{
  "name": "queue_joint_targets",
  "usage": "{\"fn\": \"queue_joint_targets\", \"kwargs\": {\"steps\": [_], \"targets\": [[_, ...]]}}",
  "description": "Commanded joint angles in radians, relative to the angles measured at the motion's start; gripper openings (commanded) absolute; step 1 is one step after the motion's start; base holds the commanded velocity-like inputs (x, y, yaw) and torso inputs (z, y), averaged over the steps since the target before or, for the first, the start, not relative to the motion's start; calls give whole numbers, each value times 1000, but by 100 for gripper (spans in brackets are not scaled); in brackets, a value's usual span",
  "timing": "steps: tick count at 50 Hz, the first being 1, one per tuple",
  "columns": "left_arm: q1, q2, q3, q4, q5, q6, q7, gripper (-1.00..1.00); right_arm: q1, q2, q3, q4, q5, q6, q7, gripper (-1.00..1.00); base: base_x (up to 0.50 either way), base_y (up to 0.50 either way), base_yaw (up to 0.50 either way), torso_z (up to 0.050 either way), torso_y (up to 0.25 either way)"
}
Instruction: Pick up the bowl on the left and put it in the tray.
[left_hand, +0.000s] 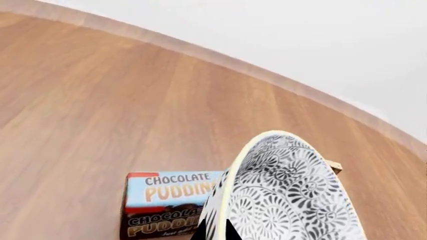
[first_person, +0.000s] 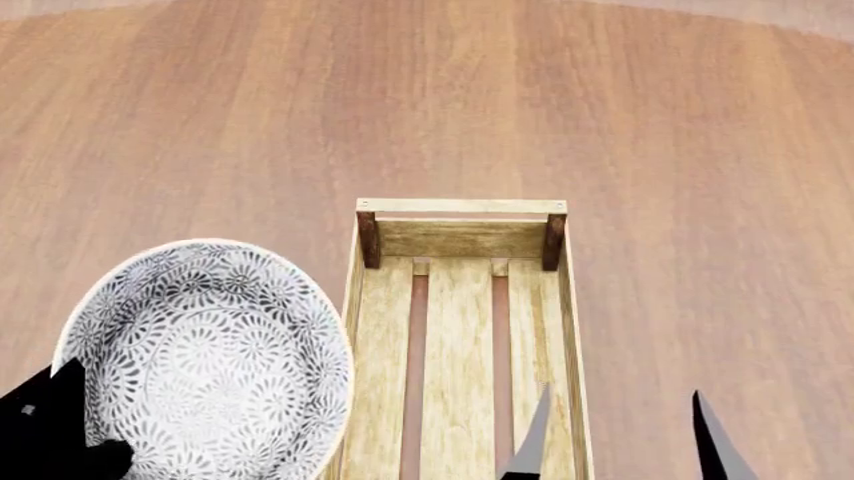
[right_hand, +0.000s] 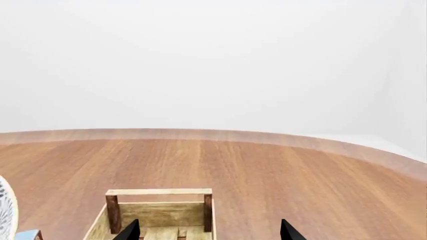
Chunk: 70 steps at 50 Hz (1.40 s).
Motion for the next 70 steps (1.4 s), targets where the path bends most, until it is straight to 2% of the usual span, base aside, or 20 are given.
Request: {"fn": "queue_joint_targets", "kwargs": {"steps": [1, 6, 10, 17, 29, 70], "targets": [[-152, 49, 35, -63, -42, -75, 3, -100, -5, -18, 24, 10, -15, -18, -30, 100, 0, 0, 0, 0, 0], [-155, 74, 73, -106, 29, -63, 46, -100, -7, -16, 27, 9, -11, -19, -28, 100, 0, 0, 0, 0, 0], [-218, 84, 80, -109, -33, -100, -18, -100, -10, -13, 31, 6, -8, -21, -27, 100, 0, 0, 0, 0, 0], [-256, 111, 111, -140, -29, -111, -28, -100, -12, -11, 28, 7, -8, -22, -26, 100, 0, 0, 0, 0, 0], [-282, 154, 151, -217, 11, -93, 17, -100, -7, -12, 23, 19, -9, -25, -25, 100, 0, 0, 0, 0, 1], [-268, 291, 238, -448, 106, 9, 125, -100, -7, -3, 20, 14, -1, -26, -15, 100, 0, 0, 0, 0, 0]]}}
